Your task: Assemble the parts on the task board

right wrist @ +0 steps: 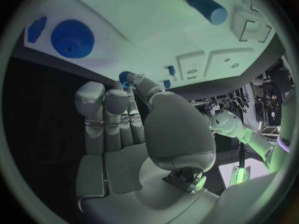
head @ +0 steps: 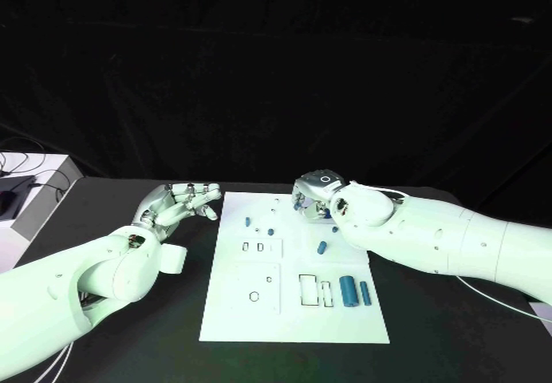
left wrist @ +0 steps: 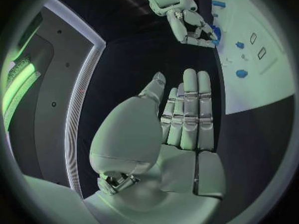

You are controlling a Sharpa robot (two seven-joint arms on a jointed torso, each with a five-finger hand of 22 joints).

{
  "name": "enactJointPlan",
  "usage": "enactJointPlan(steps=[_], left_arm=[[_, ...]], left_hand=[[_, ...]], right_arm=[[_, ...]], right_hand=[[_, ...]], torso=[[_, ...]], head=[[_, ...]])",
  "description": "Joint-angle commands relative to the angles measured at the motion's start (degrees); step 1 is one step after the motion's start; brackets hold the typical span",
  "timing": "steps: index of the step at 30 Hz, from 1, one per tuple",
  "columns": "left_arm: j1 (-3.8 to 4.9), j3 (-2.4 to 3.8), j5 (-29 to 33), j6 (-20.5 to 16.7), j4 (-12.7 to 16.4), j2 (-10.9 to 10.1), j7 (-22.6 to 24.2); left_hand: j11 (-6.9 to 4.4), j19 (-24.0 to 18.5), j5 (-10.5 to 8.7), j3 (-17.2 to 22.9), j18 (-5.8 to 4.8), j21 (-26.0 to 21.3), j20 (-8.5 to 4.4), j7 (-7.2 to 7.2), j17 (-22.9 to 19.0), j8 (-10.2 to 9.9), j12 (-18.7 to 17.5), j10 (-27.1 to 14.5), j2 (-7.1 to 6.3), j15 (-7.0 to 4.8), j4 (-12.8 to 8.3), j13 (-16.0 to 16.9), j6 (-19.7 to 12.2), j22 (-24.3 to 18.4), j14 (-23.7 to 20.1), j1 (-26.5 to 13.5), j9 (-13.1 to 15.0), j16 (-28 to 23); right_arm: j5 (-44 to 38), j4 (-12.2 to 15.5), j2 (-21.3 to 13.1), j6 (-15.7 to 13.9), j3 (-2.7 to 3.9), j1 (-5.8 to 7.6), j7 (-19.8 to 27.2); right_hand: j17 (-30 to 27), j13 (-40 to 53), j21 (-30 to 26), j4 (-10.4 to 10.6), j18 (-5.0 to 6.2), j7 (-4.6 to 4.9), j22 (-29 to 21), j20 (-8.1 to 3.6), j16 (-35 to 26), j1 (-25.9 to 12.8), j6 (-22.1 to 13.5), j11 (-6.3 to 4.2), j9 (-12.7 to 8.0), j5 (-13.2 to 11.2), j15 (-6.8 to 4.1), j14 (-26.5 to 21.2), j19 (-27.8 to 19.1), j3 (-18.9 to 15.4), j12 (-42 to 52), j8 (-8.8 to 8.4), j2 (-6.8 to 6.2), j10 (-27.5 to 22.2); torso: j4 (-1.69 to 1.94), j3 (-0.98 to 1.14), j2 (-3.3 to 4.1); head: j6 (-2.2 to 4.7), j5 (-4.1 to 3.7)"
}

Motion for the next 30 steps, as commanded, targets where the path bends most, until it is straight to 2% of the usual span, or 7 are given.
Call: enactJointPlan(steps=[1, 4, 12, 21, 28, 30], left_arm=[[-0.02, 0.04, -0.27, 1.02, 0.08, 0.02, 0.28], [-0.03, 0.04, -0.31, 1.05, 0.17, -0.01, 0.32], [-0.04, 0.05, -0.52, 1.15, 0.53, 0.00, 0.41], [-0.03, 0.09, -0.59, 1.17, 1.09, -0.15, 0.45], [-0.03, 0.15, -0.62, 1.17, 1.14, -0.28, 0.38], [-0.03, 0.16, -0.63, 1.17, 1.07, -0.28, 0.37]], left_hand=[[-0.13, -0.44, 0.11, 0.16, 0.21, 0.39, -0.12, -0.12, 0.03, -0.24, -0.07, -0.38, 0.25, -0.09, -0.33, -0.02, -0.35, -0.06, -0.44, 0.29, -0.08, 0.15], [-0.13, -0.44, 0.11, 0.16, 0.21, 0.39, -0.12, -0.12, 0.03, -0.24, -0.07, -0.38, 0.25, -0.09, -0.33, -0.02, -0.35, -0.06, -0.44, 0.29, -0.08, 0.15], [-0.10, -0.84, 0.12, 0.34, 0.16, 0.63, -0.07, -0.11, -0.02, -0.24, -0.07, -0.40, 0.23, -0.03, -0.55, -0.02, -0.34, -0.13, -0.72, 0.18, -0.07, 0.06], [-0.10, -0.84, 0.12, 0.34, 0.16, 0.63, -0.07, -0.11, -0.02, -0.24, -0.07, -0.40, 0.23, -0.03, -0.55, -0.02, -0.34, -0.13, -0.72, 0.18, -0.07, 0.06], [-0.08, -0.93, 0.11, 0.36, 0.17, 0.74, -0.04, -0.10, -0.10, -0.23, -0.07, -0.47, 0.15, -0.01, -0.65, -0.02, -0.39, -0.23, -0.73, 0.06, -0.07, 0.00], [-0.08, -0.93, 0.11, 0.36, 0.17, 0.74, -0.04, -0.10, -0.10, -0.23, -0.07, -0.47, 0.15, -0.01, -0.65, -0.02, -0.39, -0.23, -0.73, 0.06, -0.07, 0.00]], right_arm=[[-2.15, -0.61, 1.01, -4.20, 0.14, 0.08, -3.16], [-2.26, -1.52, 2.20, -5.04, 0.24, 0.10, -3.45], [-3.02, -4.72, 5.45, -7.52, 0.42, 0.05, -4.32], [-3.42, -7.34, 7.71, -7.92, 0.59, 0.01, -4.25], [-3.43, -7.86, 8.14, -7.23, 0.60, -0.08, -4.28], [-3.42, -7.93, 8.21, -6.96, 0.60, -0.10, -4.23]], right_hand=[[0.05, 0.05, -0.68, -0.08, 1.07, -0.25, 1.25, -0.30, -0.45, 0.55, 0.77, -0.18, 1.94, -0.05, -0.35, -0.06, 2.68, -0.06, 0.20, 0.17, 0.91, 0.44], [0.05, 0.05, -0.68, -0.08, 1.07, -0.25, 1.25, -0.30, -0.45, 0.55, 0.77, -0.18, 1.94, -0.05, -0.35, -0.06, 2.68, -0.06, 0.20, 0.17, 0.91, 0.44], [0.14, 0.06, -1.61, -0.22, 1.15, -0.12, 2.08, -0.28, -0.44, 0.77, 0.71, -0.12, 1.89, 0.58, -0.32, -0.09, 2.92, 0.12, 0.21, 0.17, 0.71, 0.33], [0.18, 0.04, -1.70, -0.25, 1.11, -0.12, 2.67, -0.28, -0.37, 0.73, 0.80, -0.12, 1.90, 0.56, -0.32, -0.08, 3.03, 0.18, 0.19, 0.16, 0.64, 0.33], [0.18, 0.05, -1.91, -0.21, 1.12, -0.13, 2.81, -0.26, -0.36, 0.71, 0.81, -0.12, 1.90, 0.49, -0.31, -0.09, 3.03, 0.13, 0.20, 0.16, 0.61, 0.34], [0.18, 0.05, -1.91, -0.21, 1.12, -0.13, 2.81, -0.26, -0.36, 0.71, 0.81, -0.12, 1.90, 0.49, -0.31, -0.09, 3.03, 0.13, 0.20, 0.16, 0.61, 0.34]], torso=[[0.09, -0.01, 0.16], [0.05, 0.02, 0.24], [0.26, -0.12, 0.27], [1.00, -0.62, 0.58], [1.19, -0.87, 0.83], [1.17, -0.89, 0.85]], head=[[0.28, -0.03], [0.38, 0.13], [0.39, 0.07], [0.48, -0.15], [0.54, -0.33], [0.52, -0.28]])
